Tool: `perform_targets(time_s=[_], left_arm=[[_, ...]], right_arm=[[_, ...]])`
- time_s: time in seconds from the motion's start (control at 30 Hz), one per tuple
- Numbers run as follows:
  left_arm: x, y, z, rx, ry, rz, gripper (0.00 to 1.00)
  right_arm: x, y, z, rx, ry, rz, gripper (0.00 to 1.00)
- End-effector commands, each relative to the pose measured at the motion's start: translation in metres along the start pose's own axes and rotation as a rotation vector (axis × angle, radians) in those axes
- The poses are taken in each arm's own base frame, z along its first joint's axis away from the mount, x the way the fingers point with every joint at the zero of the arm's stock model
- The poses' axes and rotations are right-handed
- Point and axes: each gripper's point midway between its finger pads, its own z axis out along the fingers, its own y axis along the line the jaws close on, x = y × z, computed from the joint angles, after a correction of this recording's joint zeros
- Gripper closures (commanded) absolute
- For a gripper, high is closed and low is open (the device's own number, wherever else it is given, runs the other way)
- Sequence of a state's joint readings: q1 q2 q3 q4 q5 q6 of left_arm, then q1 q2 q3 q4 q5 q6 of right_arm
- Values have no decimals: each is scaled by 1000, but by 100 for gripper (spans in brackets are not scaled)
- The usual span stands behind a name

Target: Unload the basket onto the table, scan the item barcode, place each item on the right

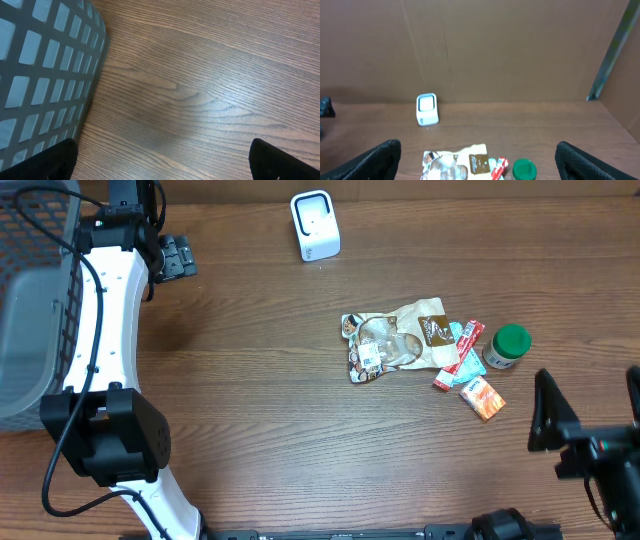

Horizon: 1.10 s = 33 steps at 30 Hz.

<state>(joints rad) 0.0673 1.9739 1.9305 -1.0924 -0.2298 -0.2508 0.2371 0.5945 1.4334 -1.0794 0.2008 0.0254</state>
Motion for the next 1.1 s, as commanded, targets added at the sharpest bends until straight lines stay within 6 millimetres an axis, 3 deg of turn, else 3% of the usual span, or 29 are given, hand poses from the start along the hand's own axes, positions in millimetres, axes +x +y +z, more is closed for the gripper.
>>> perform_targets(time_s=[0.0,0.23,0.43,0.6,0.8,0.97,1.07], left_arm=[[-1,1,-1,-11,-6,22,0],[-1,1,-1,-11,-6,22,0],[-1,1,-1,-11,-6,22,0],[-1,1,-1,-11,-6,22,0],[-1,1,-1,-11,-6,22,0],[-1,1,-1,-11,-6,22,0],[-1,1,-1,-11,-6,22,1]], right_arm=[[10,-6,-10,13,-34,4,0],[41,-10,-20,3,-125,21,0],[65,-6,-11,-31,-205,34,0],[64,5,-1,-97,-374,47,0],[53,35,6,-229,-595,-101,0],[53,40,15,-249,-708,-118,0],[64,39,26,-236,-724,-124,0]])
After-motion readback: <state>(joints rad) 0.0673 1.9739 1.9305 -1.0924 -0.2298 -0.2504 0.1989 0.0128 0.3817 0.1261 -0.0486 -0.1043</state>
